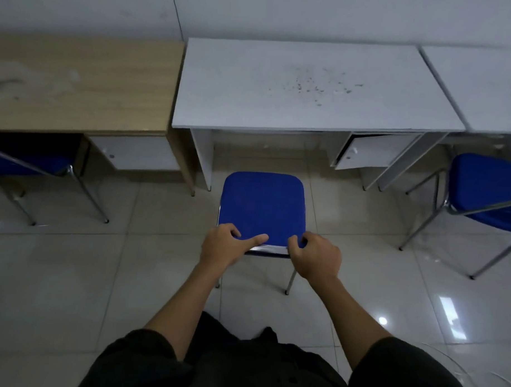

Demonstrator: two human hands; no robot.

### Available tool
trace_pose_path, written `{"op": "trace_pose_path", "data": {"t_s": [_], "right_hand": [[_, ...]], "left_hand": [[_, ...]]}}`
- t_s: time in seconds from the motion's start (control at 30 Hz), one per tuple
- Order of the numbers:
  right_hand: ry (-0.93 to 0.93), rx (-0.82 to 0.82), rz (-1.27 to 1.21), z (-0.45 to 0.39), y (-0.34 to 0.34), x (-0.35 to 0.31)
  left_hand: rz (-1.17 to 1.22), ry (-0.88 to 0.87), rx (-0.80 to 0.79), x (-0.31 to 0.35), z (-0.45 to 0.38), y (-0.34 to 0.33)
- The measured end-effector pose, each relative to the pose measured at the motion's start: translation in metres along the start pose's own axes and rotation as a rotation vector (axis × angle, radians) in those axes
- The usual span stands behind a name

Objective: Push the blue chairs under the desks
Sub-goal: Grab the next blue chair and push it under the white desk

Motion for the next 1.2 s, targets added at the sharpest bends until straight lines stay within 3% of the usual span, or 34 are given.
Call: {"op": "trace_pose_path", "data": {"t_s": [0.13, 0.3, 0.6, 1.2], "right_hand": [[-0.127, -0.030, -0.106, -0.011, 0.017, 0.025], [-0.097, -0.218, -0.161, 0.007, 0.011, 0.042], [-0.139, -0.264, -0.370, -0.017, 0.006, 0.041], [-0.110, -0.273, -0.405, -0.176, 0.018, -0.023]], "left_hand": [[0.065, -0.002, -0.012, 0.017, 0.008, -0.022], [0.047, 0.015, -0.032, 0.011, 0.018, -0.035], [0.121, 0.018, 0.071, 0.015, -0.004, -0.036], [0.126, 0.001, 0.073, 0.052, -0.168, -0.020]]}}
Point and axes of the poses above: each hand's wrist, its own z-axis away from the middle knuckle, its own y-axis out of the back of the hand, x = y × z, the point moved 2 cm from there along -z, towards the middle knuckle, and after that the axes turned 9 degrees about -y, right-handed, at the moved point
